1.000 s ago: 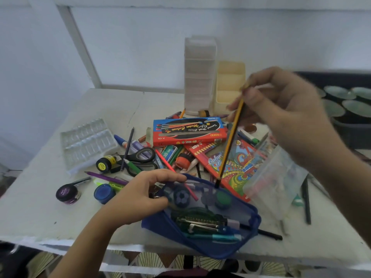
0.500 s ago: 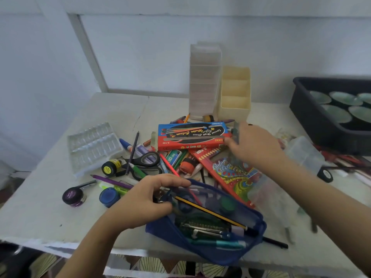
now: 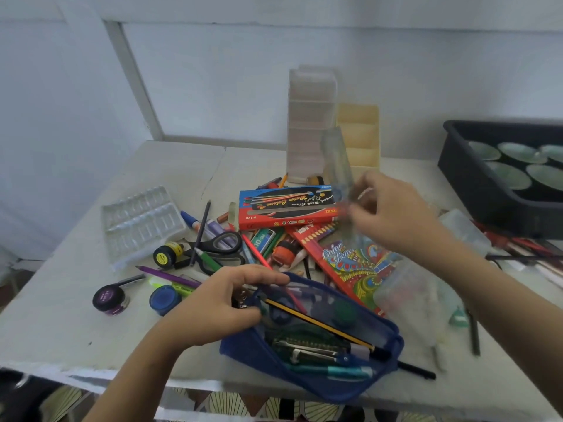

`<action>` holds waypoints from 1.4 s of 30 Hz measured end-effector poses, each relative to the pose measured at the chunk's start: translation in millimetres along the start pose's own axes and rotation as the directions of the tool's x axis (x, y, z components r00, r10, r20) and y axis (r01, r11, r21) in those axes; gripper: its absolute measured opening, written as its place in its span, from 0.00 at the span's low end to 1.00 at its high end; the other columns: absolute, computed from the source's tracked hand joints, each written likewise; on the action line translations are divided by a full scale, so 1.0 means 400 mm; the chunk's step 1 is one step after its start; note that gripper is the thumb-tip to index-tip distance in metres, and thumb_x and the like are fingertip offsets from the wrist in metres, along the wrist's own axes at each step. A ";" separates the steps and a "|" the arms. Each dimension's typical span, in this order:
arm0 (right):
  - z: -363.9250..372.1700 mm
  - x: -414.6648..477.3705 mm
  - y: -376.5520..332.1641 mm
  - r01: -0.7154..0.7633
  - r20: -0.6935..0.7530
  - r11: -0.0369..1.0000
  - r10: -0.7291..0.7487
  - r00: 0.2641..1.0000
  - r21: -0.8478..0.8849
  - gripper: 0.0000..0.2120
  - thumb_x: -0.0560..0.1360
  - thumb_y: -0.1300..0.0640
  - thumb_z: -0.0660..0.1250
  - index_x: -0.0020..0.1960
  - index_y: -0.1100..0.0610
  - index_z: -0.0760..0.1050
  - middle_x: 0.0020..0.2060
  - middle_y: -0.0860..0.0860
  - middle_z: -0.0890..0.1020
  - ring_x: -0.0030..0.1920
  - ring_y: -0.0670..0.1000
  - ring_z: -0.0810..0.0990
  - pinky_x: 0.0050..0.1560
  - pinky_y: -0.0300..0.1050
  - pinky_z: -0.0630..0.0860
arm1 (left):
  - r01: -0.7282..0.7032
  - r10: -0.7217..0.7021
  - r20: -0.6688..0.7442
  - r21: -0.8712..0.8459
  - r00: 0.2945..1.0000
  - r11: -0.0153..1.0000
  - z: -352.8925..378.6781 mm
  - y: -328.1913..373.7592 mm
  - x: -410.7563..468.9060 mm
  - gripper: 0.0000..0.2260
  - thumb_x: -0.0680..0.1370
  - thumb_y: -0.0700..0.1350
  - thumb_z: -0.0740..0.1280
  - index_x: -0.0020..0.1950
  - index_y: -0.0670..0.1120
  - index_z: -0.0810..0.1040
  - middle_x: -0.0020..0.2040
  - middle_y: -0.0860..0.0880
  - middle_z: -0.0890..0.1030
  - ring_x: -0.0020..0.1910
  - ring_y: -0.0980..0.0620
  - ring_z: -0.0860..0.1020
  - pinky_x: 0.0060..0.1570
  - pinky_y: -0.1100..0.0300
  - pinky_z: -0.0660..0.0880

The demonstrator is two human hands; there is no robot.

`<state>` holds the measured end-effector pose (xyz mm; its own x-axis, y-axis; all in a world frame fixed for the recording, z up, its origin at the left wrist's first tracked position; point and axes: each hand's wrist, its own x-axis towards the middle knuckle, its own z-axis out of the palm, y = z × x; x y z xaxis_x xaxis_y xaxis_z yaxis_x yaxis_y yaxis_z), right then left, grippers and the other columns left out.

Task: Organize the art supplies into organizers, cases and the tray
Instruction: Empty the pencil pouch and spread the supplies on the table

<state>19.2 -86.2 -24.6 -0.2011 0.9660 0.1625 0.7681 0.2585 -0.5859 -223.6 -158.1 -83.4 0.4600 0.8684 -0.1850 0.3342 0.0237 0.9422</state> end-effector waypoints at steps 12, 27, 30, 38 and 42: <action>-0.011 -0.128 -0.101 0.424 0.719 0.838 -0.055 0.692 -0.344 0.04 0.72 0.51 0.65 0.45 0.50 0.75 0.40 0.45 0.79 0.41 0.44 0.76 0.42 0.42 0.77 | -0.014 0.014 0.073 -0.008 0.997 1.000 -0.029 -0.018 0.000 0.25 0.64 0.45 0.65 0.61 0.52 0.78 0.60 0.54 0.78 0.63 0.50 0.75 0.55 0.55 0.77; 0.064 0.244 0.162 0.057 0.146 0.873 0.016 0.989 -0.485 0.15 0.77 0.59 0.59 0.62 0.51 0.74 0.59 0.51 0.79 0.57 0.55 0.77 0.49 0.46 0.72 | 0.031 -0.035 0.074 0.060 0.997 0.998 -0.039 0.004 0.015 0.24 0.68 0.37 0.63 0.61 0.54 0.78 0.58 0.59 0.78 0.60 0.58 0.76 0.54 0.63 0.76; 0.083 0.254 0.170 0.087 0.118 0.842 -0.028 0.993 -0.532 0.14 0.77 0.57 0.59 0.60 0.51 0.76 0.55 0.52 0.81 0.54 0.54 0.77 0.43 0.43 0.67 | 0.035 -0.039 0.080 0.055 0.996 0.998 -0.041 0.005 0.017 0.24 0.68 0.37 0.63 0.61 0.53 0.78 0.59 0.58 0.78 0.61 0.57 0.75 0.54 0.61 0.76; 0.064 0.247 0.172 -0.015 0.037 0.843 0.041 0.998 -0.538 0.09 0.76 0.55 0.62 0.52 0.57 0.77 0.49 0.55 0.81 0.50 0.56 0.78 0.43 0.44 0.69 | -0.001 -0.004 0.071 0.065 0.997 0.998 -0.036 -0.001 0.008 0.24 0.68 0.35 0.63 0.62 0.52 0.77 0.60 0.57 0.78 0.61 0.55 0.76 0.56 0.62 0.75; 0.010 0.198 0.122 -0.039 0.017 0.925 0.050 0.999 -0.377 0.06 0.76 0.58 0.63 0.49 0.56 0.77 0.46 0.53 0.81 0.46 0.53 0.77 0.44 0.44 0.72 | -0.011 0.009 0.054 0.040 0.998 0.999 -0.031 -0.002 0.000 0.26 0.68 0.34 0.63 0.62 0.53 0.78 0.60 0.59 0.77 0.63 0.56 0.74 0.57 0.63 0.74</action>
<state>38.4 2.9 -43.6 -0.1732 0.9776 0.1198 0.9480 0.1984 -0.2489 -234.1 -152.1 -80.5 0.5070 0.8404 -0.1918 0.3619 -0.0056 0.9322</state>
